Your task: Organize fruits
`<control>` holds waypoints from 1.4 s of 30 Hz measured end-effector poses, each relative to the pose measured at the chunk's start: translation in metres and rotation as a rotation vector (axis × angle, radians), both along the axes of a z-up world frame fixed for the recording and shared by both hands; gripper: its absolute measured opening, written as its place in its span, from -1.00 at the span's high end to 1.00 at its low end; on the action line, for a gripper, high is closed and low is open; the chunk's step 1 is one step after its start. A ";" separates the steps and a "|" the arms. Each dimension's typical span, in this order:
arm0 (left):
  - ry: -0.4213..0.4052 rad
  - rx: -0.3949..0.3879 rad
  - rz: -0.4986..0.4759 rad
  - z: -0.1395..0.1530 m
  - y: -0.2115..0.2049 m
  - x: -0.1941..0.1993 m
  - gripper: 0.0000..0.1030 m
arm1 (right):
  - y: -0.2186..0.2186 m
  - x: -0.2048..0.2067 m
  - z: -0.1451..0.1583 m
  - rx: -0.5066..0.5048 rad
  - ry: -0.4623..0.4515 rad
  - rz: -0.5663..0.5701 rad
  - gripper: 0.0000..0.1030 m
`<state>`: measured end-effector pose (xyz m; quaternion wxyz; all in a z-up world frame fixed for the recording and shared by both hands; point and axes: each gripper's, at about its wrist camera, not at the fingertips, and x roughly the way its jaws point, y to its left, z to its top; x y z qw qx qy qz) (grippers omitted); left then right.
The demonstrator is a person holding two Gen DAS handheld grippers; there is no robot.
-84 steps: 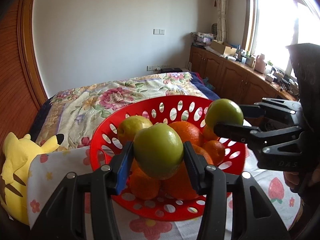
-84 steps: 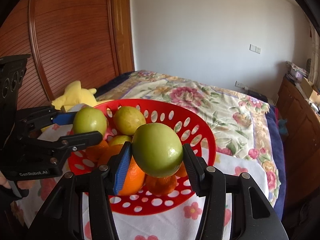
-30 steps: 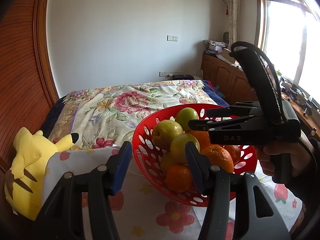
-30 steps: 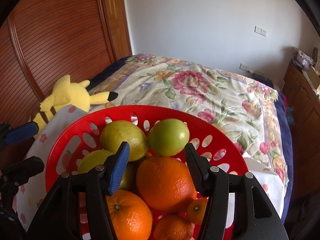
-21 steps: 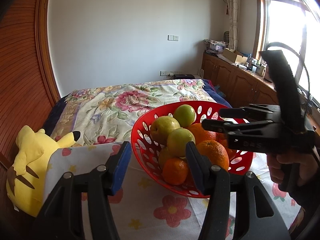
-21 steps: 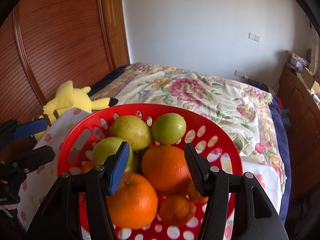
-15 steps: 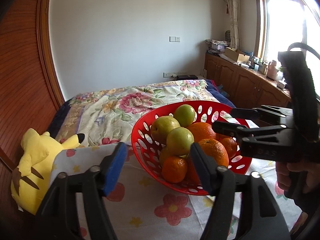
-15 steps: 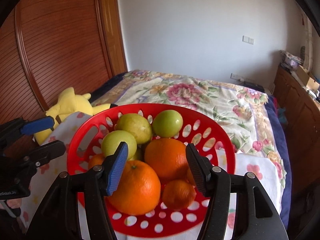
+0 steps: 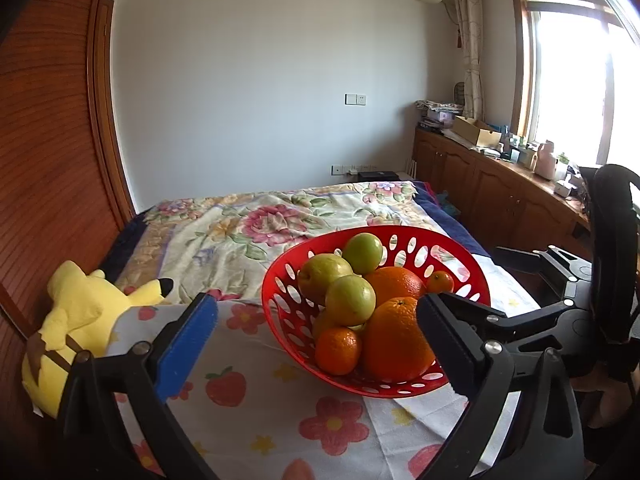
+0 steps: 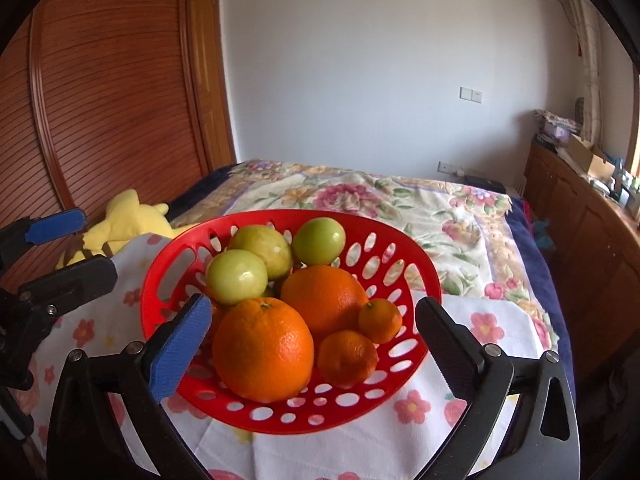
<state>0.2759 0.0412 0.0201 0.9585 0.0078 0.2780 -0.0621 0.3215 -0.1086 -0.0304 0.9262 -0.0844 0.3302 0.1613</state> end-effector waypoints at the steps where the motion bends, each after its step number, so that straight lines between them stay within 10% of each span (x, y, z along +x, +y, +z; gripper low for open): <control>1: -0.004 0.002 -0.003 0.001 -0.001 -0.001 -0.96 | -0.001 -0.002 0.001 0.004 -0.002 -0.001 -1.00; 42: -0.135 0.017 0.015 0.051 -0.026 -0.187 -0.96 | -0.032 -0.192 0.088 0.097 -0.243 -0.056 -1.00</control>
